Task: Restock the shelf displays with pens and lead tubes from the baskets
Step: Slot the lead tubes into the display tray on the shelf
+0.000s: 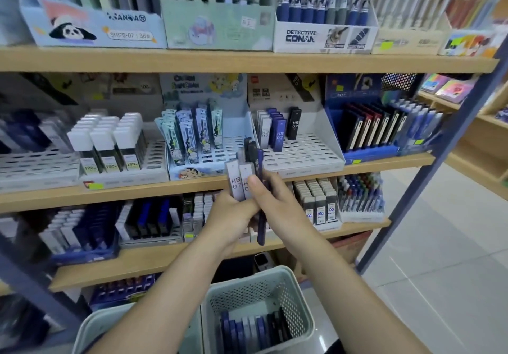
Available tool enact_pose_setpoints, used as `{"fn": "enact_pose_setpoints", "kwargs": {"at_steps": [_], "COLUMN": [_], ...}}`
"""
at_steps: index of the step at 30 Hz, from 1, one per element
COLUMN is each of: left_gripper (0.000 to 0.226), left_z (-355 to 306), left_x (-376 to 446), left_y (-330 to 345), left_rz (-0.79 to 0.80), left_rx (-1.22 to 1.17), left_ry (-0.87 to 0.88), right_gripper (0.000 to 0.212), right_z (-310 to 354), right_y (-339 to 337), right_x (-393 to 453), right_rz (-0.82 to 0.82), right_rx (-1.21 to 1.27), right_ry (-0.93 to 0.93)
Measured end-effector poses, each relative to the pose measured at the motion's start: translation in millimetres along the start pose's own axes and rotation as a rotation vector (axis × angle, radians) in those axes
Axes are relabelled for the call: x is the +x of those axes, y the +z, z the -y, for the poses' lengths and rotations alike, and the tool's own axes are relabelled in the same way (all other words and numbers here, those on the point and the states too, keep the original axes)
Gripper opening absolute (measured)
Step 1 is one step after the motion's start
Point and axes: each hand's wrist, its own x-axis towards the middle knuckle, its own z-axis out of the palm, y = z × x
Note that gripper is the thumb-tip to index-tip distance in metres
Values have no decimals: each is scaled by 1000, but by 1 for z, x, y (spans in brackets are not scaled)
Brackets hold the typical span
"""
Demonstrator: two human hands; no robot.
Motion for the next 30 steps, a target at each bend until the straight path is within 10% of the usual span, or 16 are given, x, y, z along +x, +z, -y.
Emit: {"fn": "enact_pose_setpoints", "kwargs": {"at_steps": [10,30], "left_gripper": [9,18], "left_z": [-6,-26], "left_x": [-5,11], "left_y": [-16,-6], "left_rz": [-76,-76], "left_rx": [-103,63], "left_ry": [3,2], "right_gripper": [33,23], "right_z": [-7,30], "right_y": [-18,-61], "right_x": [-16,15], "right_rz": [237,-156], "right_rx": [67,-14], "right_ry": [76,-16]}}
